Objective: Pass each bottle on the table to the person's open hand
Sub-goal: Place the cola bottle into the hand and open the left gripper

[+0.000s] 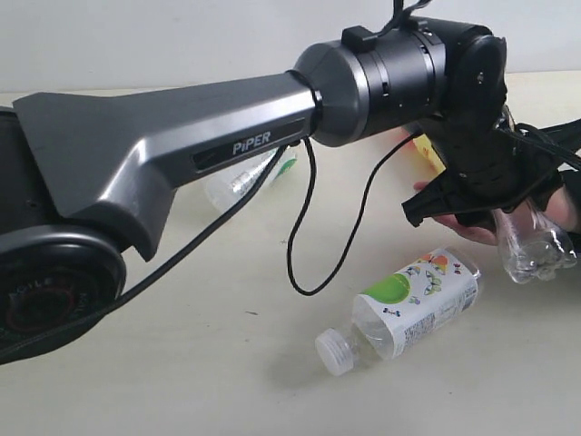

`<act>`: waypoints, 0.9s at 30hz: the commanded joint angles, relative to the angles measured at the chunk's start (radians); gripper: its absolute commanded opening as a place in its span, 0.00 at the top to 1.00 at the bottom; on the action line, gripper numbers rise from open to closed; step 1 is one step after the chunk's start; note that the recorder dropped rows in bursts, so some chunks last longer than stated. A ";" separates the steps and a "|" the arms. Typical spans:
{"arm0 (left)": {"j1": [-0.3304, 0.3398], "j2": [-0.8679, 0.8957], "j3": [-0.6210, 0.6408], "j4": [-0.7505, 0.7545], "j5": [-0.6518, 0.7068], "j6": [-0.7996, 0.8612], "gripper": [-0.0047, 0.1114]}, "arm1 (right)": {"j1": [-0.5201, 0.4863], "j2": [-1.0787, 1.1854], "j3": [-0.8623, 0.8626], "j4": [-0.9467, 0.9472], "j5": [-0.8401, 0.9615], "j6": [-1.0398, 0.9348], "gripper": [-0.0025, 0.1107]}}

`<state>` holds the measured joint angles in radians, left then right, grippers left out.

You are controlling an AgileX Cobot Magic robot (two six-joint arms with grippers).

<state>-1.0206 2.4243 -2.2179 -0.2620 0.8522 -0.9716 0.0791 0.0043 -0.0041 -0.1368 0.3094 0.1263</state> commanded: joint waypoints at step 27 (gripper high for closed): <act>0.026 -0.006 -0.007 -0.033 -0.002 0.138 0.30 | -0.006 -0.004 0.004 -0.002 -0.003 0.000 0.98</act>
<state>-0.9996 2.4243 -2.2179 -0.2953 0.8588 -0.8487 0.0791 0.0043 -0.0041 -0.1368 0.3094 0.1263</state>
